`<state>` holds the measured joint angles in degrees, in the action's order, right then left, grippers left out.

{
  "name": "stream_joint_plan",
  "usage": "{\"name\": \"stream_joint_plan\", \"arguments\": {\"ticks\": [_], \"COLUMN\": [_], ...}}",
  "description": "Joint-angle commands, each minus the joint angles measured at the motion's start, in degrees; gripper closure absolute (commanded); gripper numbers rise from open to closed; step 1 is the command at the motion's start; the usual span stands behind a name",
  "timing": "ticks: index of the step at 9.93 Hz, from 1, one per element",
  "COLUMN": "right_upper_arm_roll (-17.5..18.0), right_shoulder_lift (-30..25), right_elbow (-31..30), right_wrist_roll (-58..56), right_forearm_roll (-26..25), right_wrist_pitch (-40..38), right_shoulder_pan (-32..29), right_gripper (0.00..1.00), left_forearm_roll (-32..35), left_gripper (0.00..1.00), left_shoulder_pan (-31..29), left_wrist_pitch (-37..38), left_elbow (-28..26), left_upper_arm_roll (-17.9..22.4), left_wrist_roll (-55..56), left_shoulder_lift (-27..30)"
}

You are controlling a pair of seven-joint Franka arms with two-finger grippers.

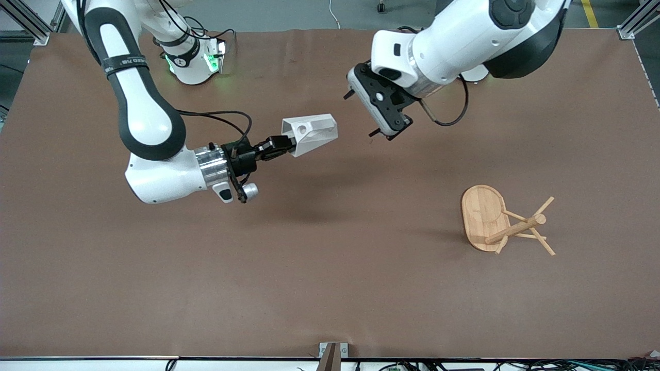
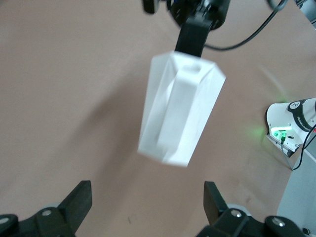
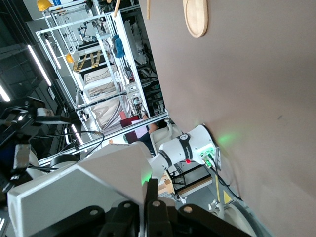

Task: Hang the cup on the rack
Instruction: 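Carry the cup toward the middle while the left gripper reaches it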

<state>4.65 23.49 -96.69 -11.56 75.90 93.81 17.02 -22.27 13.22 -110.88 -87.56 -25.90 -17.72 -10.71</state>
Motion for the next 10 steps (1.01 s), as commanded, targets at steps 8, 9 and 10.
{"name": "stream_joint_plan", "arguments": {"ticks": [8,9,10], "right_upper_arm_roll": [-0.17,-0.17,-0.17], "right_shoulder_lift": [-1.96,-2.48,-3.10], "right_elbow": [-1.57,-2.18,-2.45], "right_wrist_roll": [3.04,3.04,3.04], "right_forearm_roll": [2.50,2.50,2.50], "right_wrist_pitch": [-0.21,-0.21,-0.21], "right_shoulder_pan": [2.14,2.14,2.14], "right_gripper": [0.99,0.99,0.99], "left_forearm_roll": [4.06,4.16,4.16], "left_gripper": [0.00,0.00,0.00], "left_shoulder_pan": [4.98,5.06,5.15], "left_wrist_pitch": [-4.26,-4.26,-4.26], "left_elbow": [-3.58,-4.28,-4.29], "left_upper_arm_roll": [-0.20,-0.20,-0.20], "left_wrist_roll": [3.74,3.74,3.74], "left_shoulder_lift": [-2.56,-2.82,-2.91]}}
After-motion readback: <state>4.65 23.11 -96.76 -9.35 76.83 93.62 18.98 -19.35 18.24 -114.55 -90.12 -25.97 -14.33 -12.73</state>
